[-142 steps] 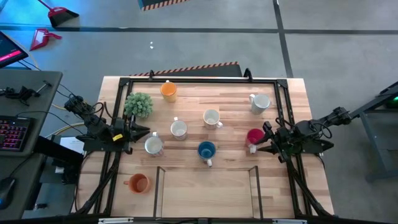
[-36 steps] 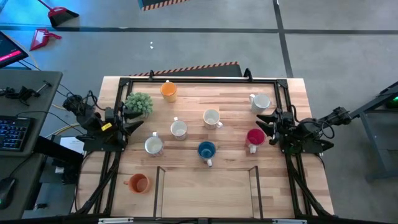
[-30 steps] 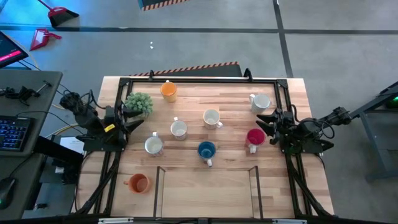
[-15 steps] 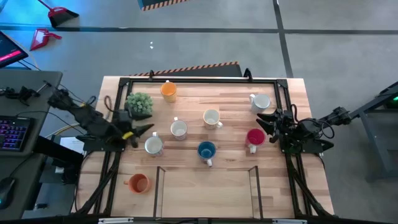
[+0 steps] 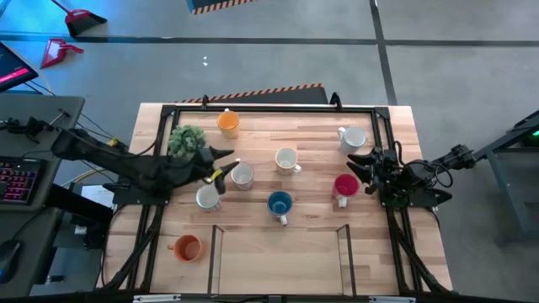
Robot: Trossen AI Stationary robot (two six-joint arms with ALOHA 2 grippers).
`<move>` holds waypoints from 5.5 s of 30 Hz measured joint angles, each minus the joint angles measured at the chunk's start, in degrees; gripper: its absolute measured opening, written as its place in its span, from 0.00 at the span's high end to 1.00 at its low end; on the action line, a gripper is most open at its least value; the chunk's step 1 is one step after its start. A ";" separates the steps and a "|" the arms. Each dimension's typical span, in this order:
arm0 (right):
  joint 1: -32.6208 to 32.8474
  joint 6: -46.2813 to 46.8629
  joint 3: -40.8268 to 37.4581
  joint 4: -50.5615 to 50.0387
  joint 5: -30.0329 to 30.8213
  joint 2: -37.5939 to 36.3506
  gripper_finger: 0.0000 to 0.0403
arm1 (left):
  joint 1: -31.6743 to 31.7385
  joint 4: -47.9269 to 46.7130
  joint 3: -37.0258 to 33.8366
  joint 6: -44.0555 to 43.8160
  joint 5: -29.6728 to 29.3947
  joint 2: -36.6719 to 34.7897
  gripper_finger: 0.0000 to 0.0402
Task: Place coffee mugs
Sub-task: Put the middle left gray pattern mug on the shelf
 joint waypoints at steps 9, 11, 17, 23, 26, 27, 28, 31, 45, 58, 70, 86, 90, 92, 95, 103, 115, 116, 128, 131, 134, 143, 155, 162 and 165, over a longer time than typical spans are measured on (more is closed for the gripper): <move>0.00 -1.38 0.00 -0.65 -0.88 0.00 0.59 | 8.80 -0.15 -0.02 1.10 9.56 0.35 0.55; 0.02 -1.49 0.00 -0.72 -0.85 0.00 0.59 | 10.02 -0.06 -0.02 1.14 11.47 -0.02 0.55; 0.02 -1.49 -0.02 -1.00 -0.73 0.00 0.59 | 11.49 2.17 -0.02 2.01 15.22 -0.28 0.55; 0.02 -0.75 0.00 -2.56 -0.73 0.00 0.59 | 11.56 -6.73 0.00 -0.04 17.43 -0.26 0.55; 0.00 0.04 -0.02 -2.85 -0.83 0.00 0.59 | 11.56 -9.41 0.00 -2.81 17.65 -0.26 0.55; 0.02 0.02 0.00 -2.99 -0.95 0.00 0.59 | 11.48 -9.31 0.00 -2.93 17.78 -0.26 0.55; 0.02 0.03 0.00 -3.23 -0.95 0.00 0.59 | 11.43 -9.29 0.07 -2.92 17.97 -0.28 0.55; 0.02 0.21 0.00 -4.29 -1.00 0.00 0.59 | 11.42 -9.86 1.03 -2.92 19.44 -0.28 0.55; 0.01 5.59 0.00 -9.99 -1.17 0.02 0.59 | 9.76 -34.94 14.75 -4.54 24.61 4.16 0.55; 0.02 5.60 0.00 -10.38 -1.20 0.02 0.59 | 8.67 -40.16 19.66 -9.48 24.44 14.17 0.55; 0.01 5.63 -0.01 -10.41 -4.10 0.02 0.59 | 10.49 -48.06 22.03 -13.52 20.72 20.86 0.55; 0.01 6.64 0.00 -10.91 -5.93 0.02 0.59 | 13.86 -48.54 22.08 -12.49 20.59 22.60 0.55; 0.02 6.66 0.00 -10.91 -6.55 0.02 0.59 | 13.94 -48.70 22.08 -12.39 20.76 22.60 0.55; 0.00 6.66 0.00 -10.91 -6.57 0.02 0.59 | 13.94 -48.84 22.08 -12.41 20.80 22.61 0.55; 0.02 6.66 0.00 -10.89 -6.57 0.02 0.59 | 13.94 -48.90 22.06 -13.23 20.77 23.55 0.55; 0.02 6.66 0.00 -10.86 -6.57 0.02 0.59 | 13.73 -47.95 22.03 -15.93 20.82 27.07 0.55; 0.02 6.66 -0.02 -10.88 -6.88 0.02 0.59 | 13.87 -45.07 22.03 -15.89 20.93 30.15 0.55; 0.02 6.64 0.00 -10.88 -6.88 0.02 0.59 | 13.87 -44.82 22.03 -15.68 20.93 30.12 0.55; 0.02 6.66 0.00 -11.34 -7.40 0.02 0.59 | 14.02 -45.10 25.49 -12.75 20.36 30.08 0.55; 0.00 6.66 0.00 -11.34 -7.40 0.02 0.59 | 14.65 -46.24 27.32 -10.70 20.45 30.03 0.55; 0.00 6.65 -0.01 -11.34 -7.50 0.02 0.59 | 15.41 -46.92 27.74 -10.20 20.42 30.03 0.55; 0.01 6.66 0.00 -12.00 -8.91 0.02 0.59 | 17.51 -52.52 27.74 -9.40 20.09 30.49 0.55; 0.00 6.66 0.00 -12.68 -8.89 0.00 0.59 | 17.63 -52.75 27.69 -9.41 24.08 30.85 0.55; 0.02 6.66 0.00 -12.74 -8.91 0.00 0.59 | 17.54 -52.76 27.69 -9.43 25.31 30.84 0.55; 0.00 6.66 0.00 -12.74 -8.91 0.00 0.59 | 17.41 -52.76 27.69 -9.40 25.43 30.85 0.55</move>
